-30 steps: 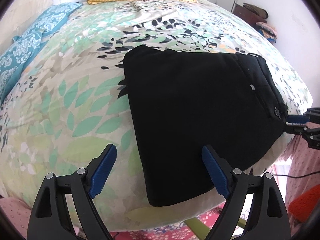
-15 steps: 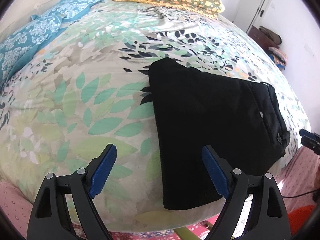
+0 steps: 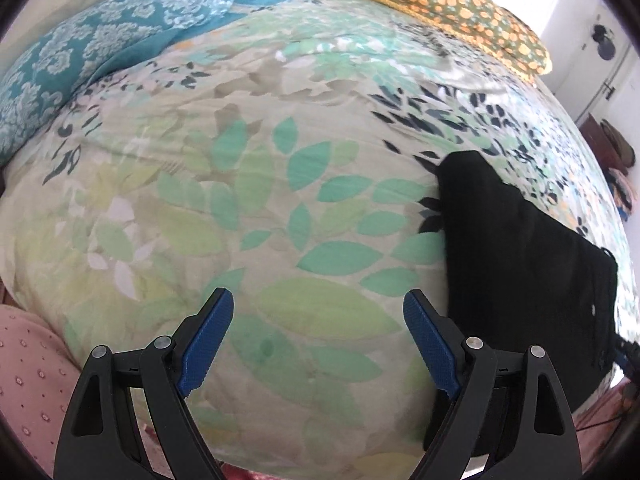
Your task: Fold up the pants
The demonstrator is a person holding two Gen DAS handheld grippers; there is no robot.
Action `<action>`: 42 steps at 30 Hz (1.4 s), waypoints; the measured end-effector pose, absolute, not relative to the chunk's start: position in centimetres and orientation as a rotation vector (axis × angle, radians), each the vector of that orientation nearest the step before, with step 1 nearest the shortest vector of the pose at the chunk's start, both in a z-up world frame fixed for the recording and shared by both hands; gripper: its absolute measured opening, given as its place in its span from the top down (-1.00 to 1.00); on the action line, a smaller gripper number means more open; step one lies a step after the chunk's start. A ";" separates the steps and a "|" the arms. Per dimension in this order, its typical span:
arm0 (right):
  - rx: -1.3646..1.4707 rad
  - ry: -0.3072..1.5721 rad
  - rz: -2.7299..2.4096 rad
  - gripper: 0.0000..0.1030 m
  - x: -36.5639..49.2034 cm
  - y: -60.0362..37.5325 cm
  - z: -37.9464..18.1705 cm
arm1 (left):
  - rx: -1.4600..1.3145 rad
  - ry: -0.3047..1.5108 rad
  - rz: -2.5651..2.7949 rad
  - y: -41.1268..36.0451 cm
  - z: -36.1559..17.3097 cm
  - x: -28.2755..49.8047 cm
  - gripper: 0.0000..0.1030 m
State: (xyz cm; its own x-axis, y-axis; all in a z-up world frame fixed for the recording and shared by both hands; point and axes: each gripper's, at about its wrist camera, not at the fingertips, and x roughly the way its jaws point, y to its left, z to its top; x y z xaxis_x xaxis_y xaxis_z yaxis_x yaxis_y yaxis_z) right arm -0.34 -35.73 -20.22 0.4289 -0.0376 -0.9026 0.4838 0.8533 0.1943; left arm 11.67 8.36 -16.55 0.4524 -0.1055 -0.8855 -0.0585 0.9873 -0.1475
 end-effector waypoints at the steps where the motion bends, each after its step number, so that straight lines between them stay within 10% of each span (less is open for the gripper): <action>1: 0.463 1.099 -0.356 -0.92 -0.4 -36.0 -20.6 | -0.180 1.116 -0.008 8.9 -17.0 12.0 -0.71; 42: 0.338 1.155 -0.433 -1.00 0.4 -35.4 -22.7 | -0.074 1.213 0.055 8.3 -21.0 14.6 -0.99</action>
State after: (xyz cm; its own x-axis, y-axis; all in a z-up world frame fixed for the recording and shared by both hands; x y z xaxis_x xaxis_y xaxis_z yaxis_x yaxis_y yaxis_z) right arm 0.43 -35.43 -22.72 0.3378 -0.1545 -0.9285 0.4944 0.8685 0.0353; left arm 14.56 8.29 -21.04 0.3493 0.0029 -0.9370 -0.0826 0.9962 -0.0277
